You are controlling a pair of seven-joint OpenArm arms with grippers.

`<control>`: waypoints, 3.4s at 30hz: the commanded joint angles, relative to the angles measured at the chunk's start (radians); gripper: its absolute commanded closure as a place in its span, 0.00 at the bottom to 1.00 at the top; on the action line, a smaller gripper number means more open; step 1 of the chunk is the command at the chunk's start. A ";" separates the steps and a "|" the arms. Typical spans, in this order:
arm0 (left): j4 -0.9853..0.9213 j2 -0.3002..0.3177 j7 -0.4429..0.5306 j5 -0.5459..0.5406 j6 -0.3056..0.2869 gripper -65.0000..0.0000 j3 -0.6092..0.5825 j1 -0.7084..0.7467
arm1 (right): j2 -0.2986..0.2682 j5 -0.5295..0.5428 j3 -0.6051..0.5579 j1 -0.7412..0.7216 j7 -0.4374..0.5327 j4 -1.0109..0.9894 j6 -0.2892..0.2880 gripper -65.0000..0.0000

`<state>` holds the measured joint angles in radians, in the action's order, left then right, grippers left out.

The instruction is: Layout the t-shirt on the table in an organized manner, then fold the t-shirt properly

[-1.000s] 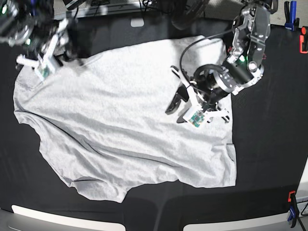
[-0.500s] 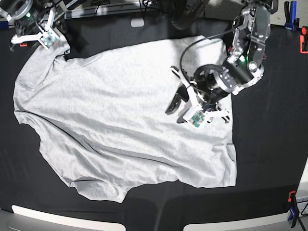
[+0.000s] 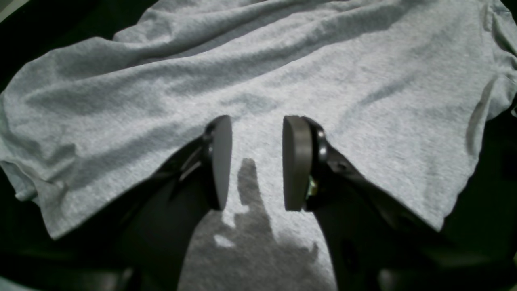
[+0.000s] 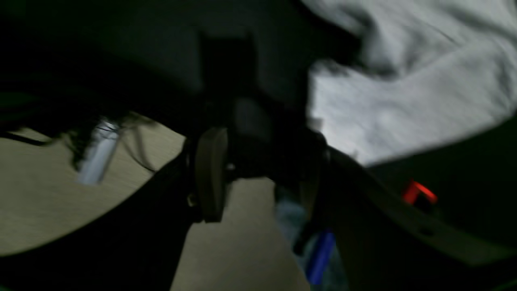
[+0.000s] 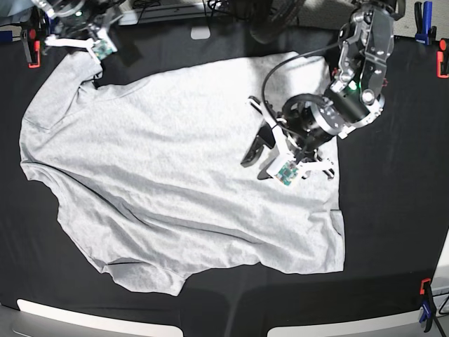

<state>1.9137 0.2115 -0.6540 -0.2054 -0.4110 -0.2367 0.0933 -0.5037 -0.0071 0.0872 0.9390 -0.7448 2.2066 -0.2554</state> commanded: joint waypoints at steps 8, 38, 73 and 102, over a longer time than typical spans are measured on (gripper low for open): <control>0.019 0.000 0.022 -0.013 0.004 0.70 0.000 -0.013 | -0.009 -0.390 -0.107 0.005 0.008 -0.071 0.338 0.59; 0.019 0.000 0.022 -0.016 0.004 0.70 0.000 -0.012 | -0.159 -0.786 -0.711 -0.045 -0.096 -0.126 0.588 0.59; 0.019 0.000 0.022 -0.016 0.004 0.70 0.000 -0.007 | -0.123 -0.492 -0.375 -0.191 -0.050 -0.327 0.495 0.59; 0.147 0.183 -0.258 -0.083 -0.001 0.70 0.000 0.205 | -0.123 -0.597 -0.375 -0.187 -0.155 -0.327 0.421 1.00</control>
<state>2.0403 0.3904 -0.9230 -0.2806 -0.4118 -0.2378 0.3019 -0.6144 -0.5842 -0.2928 0.7456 -0.8925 1.8671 0.1574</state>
